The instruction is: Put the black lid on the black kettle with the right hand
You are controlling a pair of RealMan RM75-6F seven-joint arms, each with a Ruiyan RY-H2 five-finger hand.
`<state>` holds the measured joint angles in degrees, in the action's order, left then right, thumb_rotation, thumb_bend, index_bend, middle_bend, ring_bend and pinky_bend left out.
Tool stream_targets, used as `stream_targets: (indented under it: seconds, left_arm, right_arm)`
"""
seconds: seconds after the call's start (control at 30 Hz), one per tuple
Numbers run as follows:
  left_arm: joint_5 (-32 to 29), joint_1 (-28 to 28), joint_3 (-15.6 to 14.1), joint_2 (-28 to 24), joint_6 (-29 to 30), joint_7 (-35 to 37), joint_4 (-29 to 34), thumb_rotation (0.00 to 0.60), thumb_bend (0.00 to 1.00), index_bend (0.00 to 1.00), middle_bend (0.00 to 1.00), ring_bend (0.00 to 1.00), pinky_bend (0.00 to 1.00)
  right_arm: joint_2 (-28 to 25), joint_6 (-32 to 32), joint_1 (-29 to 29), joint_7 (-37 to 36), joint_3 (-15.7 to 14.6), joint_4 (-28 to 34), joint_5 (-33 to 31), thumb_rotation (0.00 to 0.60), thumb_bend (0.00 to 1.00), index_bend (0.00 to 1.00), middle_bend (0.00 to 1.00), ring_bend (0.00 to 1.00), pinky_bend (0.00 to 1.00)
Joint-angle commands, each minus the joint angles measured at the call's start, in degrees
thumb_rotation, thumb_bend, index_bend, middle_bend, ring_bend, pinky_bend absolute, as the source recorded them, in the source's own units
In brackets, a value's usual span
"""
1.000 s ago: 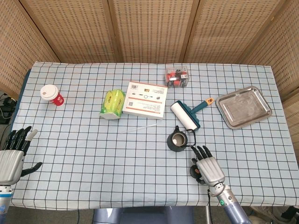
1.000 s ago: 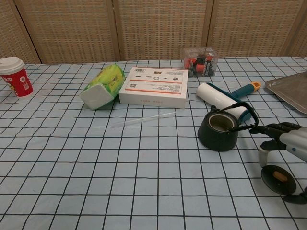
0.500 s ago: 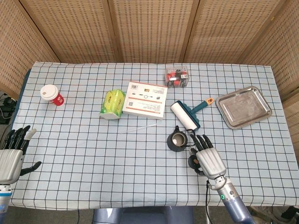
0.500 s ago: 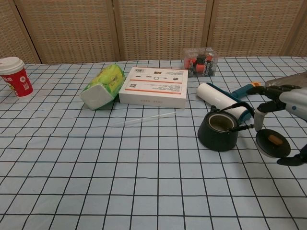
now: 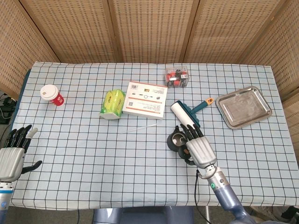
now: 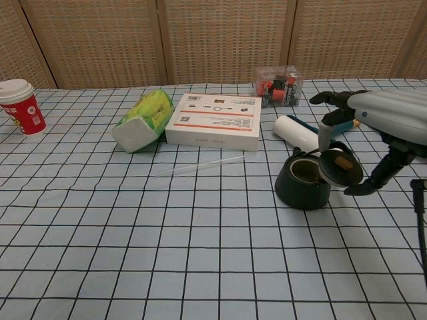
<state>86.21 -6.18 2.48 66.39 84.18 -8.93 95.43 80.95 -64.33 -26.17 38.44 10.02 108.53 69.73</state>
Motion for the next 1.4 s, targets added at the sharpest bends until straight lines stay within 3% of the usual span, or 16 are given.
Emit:
stream_targets:
  seconds: [0.03, 0.33, 0.57, 1.4]
  left_arm:
    - [-0.3, -0.3, 0.0, -0.3, -0.5, -0.2, 0.3, 0.6, 0.05, 0.0, 0.0, 0.0, 0.0]
    - [-1.3, -0.8, 0.7, -0.9, -1.2, 1.1, 0.2, 0.6, 0.05, 0.0, 0.0, 0.0, 0.0]
    - [-2.0, -1.3, 0.9, -1.0, -1.9, 1.5, 0.2, 0.6, 0.05, 0.0, 0.0, 0.0, 0.0]
    - [-3.0, -2.1, 0.9, -0.7, -2.9, 0.5, 0.3, 0.6, 0.05, 0.0, 0.0, 0.0, 0.0]
  right_arm:
    - [2.7, 1.2, -2.3, 0.9, 1.4, -2.1, -2.4, 0.6, 0.37, 0.53, 0.07, 0.0, 0.0]
    - [7.0, 2.8, -7.5, 1.2, 4.7, -8.7, -8.1, 0.6, 0.38, 0.53, 0.07, 0.0, 0.0]
    - [7.8, 3.4, -9.8, 0.7, 5.6, -12.1, -11.3, 0.6, 0.38, 0.54, 0.08, 0.0, 0.0]
    - [10.1, 4.4, -12.5, -3.8, 2.4, -19.0, -14.2, 0.6, 0.38, 0.54, 0.08, 0.0, 0.0]
